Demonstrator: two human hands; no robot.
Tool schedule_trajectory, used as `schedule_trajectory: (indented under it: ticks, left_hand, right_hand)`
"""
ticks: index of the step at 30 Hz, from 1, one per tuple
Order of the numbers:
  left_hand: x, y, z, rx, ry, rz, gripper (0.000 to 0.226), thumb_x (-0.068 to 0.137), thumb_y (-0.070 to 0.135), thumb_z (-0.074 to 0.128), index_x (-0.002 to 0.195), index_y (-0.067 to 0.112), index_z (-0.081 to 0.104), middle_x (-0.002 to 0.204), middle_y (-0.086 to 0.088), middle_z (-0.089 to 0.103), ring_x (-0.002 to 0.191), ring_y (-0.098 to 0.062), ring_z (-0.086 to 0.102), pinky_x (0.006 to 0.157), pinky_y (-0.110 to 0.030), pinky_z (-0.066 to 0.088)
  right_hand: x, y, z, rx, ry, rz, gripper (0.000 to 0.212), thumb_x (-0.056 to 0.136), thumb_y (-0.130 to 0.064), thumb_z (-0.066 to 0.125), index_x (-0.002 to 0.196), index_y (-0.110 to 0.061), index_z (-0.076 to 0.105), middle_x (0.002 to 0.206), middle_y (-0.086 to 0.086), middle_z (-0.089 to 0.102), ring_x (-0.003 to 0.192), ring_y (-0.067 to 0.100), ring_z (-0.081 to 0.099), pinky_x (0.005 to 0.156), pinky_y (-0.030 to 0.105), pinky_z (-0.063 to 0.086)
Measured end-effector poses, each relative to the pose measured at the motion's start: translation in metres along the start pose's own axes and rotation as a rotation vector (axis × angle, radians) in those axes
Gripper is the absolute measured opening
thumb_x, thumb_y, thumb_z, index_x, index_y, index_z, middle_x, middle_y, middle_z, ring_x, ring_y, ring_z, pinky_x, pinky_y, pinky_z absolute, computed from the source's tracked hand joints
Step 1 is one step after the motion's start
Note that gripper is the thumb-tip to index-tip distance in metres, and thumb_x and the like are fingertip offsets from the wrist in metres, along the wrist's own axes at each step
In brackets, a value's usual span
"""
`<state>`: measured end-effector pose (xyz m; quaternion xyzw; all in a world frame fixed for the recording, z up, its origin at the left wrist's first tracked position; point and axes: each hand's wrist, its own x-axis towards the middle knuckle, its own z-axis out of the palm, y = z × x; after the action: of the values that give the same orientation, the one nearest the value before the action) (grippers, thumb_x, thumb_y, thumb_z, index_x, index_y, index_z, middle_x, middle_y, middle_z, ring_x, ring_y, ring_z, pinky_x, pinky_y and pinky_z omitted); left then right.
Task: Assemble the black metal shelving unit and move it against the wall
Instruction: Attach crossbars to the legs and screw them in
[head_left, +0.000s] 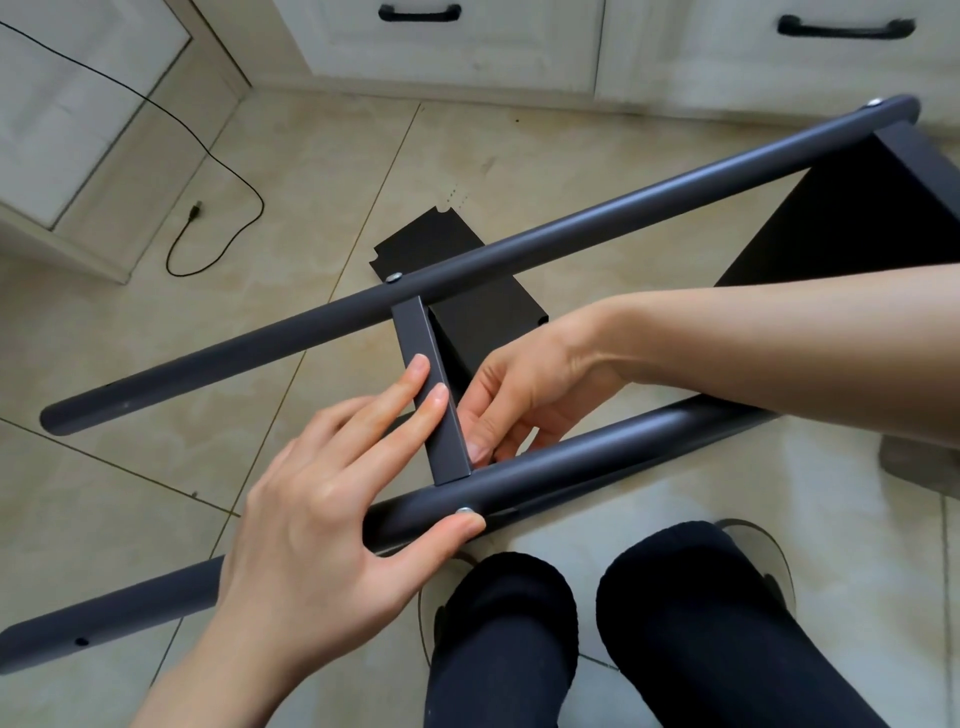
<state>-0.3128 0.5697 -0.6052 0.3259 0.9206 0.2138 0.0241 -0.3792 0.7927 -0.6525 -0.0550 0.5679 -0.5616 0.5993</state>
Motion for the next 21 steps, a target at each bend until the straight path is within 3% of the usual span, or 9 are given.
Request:
schedule_trajectory:
  ticks: [12, 15, 21]
  left_hand:
    - [0.0004, -0.0005, -0.0008, -0.005, 0.0, 0.001, 0.074, 0.08, 0.064, 0.059, 0.146, 0.029, 0.051, 0.157, 0.017, 0.04, 0.129, -0.014, 0.054, 0.093, -0.043, 0.054]
    - [0.0004, -0.0006, -0.0009, 0.0, -0.004, 0.001, 0.074, 0.081, 0.064, 0.058, 0.146, 0.029, 0.051, 0.157, 0.017, 0.04, 0.129, -0.014, 0.054, 0.092, -0.043, 0.054]
    - [0.0007, -0.0005, -0.0011, 0.005, -0.005, -0.003, 0.074, 0.08, 0.064, 0.058, 0.145, 0.029, 0.052, 0.157, 0.019, 0.039, 0.127, -0.013, 0.055, 0.092, -0.041, 0.054]
  right_hand:
    - [0.0008, -0.0007, 0.0028, 0.011, 0.002, 0.025, 0.006, 0.08, -0.016, 0.068, 0.08, -0.012, 0.073, 0.083, 0.008, 0.065, 0.078, 0.021, 0.059, 0.082, 0.035, 0.05]
    - [0.0025, 0.0014, 0.0021, 0.021, 0.024, 0.041, 0.03, 0.093, -0.014, 0.061, 0.066, -0.015, 0.073, 0.078, 0.007, 0.064, 0.076, 0.021, 0.057, 0.079, 0.034, 0.049]
    - [0.0029, 0.0019, 0.0054, -0.01, 0.036, 0.071, 0.036, 0.096, -0.017, 0.056, 0.062, -0.014, 0.067, 0.076, 0.007, 0.061, 0.074, 0.02, 0.055, 0.073, 0.029, 0.05]
